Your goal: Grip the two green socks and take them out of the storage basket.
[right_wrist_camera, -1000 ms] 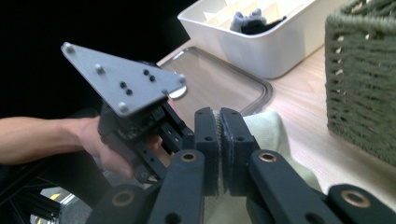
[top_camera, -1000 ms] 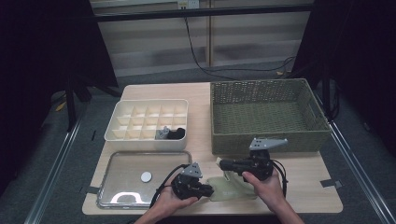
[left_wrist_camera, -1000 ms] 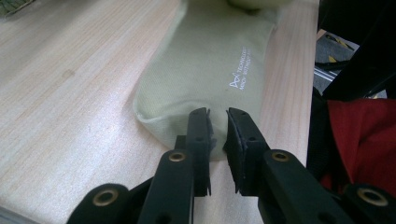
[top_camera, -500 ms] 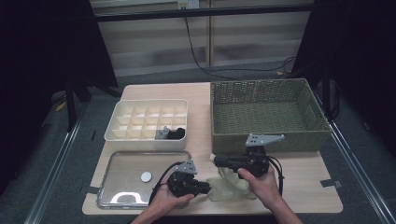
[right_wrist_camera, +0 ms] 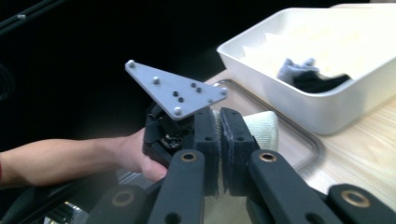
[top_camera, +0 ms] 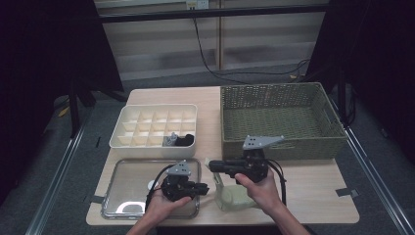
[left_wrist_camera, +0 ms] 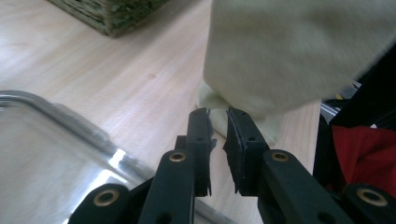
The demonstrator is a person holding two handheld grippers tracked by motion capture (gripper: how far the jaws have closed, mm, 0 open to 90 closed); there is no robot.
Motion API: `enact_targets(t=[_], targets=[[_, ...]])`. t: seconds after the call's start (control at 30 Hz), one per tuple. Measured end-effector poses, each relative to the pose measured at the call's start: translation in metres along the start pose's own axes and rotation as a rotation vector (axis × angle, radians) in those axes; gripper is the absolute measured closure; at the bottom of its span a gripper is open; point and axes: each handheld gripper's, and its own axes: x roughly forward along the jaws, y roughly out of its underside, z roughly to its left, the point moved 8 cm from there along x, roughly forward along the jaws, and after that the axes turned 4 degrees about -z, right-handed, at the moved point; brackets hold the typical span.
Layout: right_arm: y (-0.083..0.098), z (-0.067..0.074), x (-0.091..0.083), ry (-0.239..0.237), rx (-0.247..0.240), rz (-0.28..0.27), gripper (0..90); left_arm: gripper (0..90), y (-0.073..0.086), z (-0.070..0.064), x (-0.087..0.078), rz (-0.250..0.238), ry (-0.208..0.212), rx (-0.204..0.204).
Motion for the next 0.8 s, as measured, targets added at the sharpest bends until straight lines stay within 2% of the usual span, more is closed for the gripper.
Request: enact_targets(t=[0.27, 0.37, 0.47, 0.6, 0.8], targets=[[-0.015, 0.018, 0.028, -0.055, -0.023, -0.008, 86.5, 79.2, 0.002, 0.013, -0.017, -0.028, -0.039, -0.023], [-0.013, 0.018, 0.031, -0.055, -0.024, -0.006, 86.5, 79.1, 0.002, 0.013, -0.018, -0.034, -0.040, -0.022], [-0.007, 0.010, 0.023, -0.035, -0.011, -0.011, 86.5, 79.0, 0.002, 0.010, -0.013, -0.023, -0.030, -0.018], [0.000, -0.005, 0.002, 0.007, 0.014, -0.025, 86.5, 78.6, 0.001, 0.004, -0.006, -0.015, -0.017, -0.012], [0.012, -0.022, -0.024, 0.061, 0.041, -0.040, 86.5, 78.3, -0.004, -0.008, 0.005, -0.004, 0.010, 0.021]])
